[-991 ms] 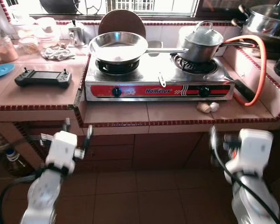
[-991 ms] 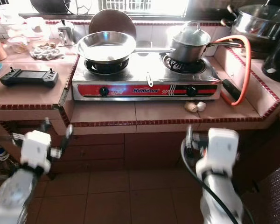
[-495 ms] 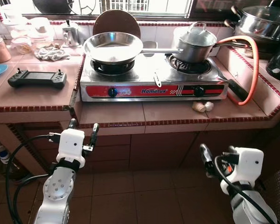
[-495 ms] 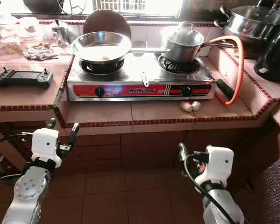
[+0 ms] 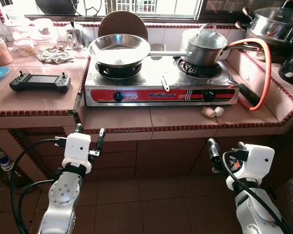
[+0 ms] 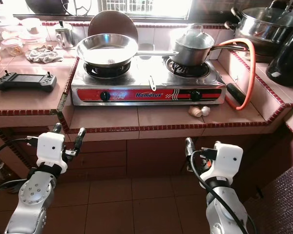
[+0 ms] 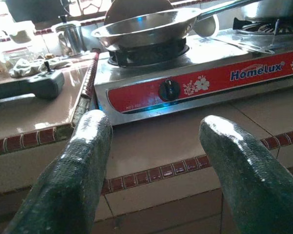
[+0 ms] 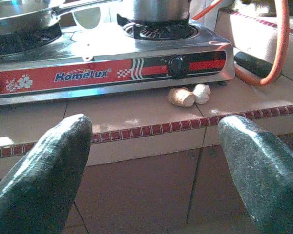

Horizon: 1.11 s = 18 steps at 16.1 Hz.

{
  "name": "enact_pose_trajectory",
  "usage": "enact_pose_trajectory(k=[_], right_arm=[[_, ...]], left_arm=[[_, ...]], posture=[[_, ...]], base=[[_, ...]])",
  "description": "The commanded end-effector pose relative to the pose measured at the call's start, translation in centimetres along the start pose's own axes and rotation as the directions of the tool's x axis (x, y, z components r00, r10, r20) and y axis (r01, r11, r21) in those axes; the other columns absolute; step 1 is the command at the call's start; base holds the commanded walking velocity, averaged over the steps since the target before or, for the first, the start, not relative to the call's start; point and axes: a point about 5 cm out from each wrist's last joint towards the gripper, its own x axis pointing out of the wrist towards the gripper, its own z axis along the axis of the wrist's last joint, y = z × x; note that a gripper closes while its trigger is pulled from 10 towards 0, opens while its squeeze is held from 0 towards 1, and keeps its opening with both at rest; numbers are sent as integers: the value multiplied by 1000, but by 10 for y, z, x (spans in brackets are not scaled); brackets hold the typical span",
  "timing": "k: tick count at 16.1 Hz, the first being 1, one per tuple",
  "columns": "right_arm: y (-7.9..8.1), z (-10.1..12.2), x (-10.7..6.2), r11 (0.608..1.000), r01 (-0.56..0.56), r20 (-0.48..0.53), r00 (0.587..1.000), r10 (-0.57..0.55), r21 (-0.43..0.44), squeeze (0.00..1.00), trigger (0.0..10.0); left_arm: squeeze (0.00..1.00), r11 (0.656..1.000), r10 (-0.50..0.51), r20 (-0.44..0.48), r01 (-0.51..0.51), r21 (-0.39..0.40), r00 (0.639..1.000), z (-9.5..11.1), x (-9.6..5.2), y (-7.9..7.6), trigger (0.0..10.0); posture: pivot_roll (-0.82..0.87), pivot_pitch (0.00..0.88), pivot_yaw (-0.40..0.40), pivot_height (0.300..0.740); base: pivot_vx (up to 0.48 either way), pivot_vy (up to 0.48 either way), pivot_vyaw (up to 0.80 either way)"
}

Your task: Kitchen organization

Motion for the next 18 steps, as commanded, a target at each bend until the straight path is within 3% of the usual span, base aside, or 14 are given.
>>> enact_pose_trajectory(k=[1,18], right_arm=[[-3,2,1,1000,16,8,1000,-16,-8,0,10000],[-3,2,1,1000,16,8,1000,-16,-8,0,10000]], left_arm=[[0,1000,-3,-6,3,0,1000,-1,2,-2,10000],[0,1000,-3,-6,3,0,1000,-1,2,-2,10000]], posture=[[139,22,-55,740],[139,22,-55,740]], base=[[0,0,0],[0,0,0]])
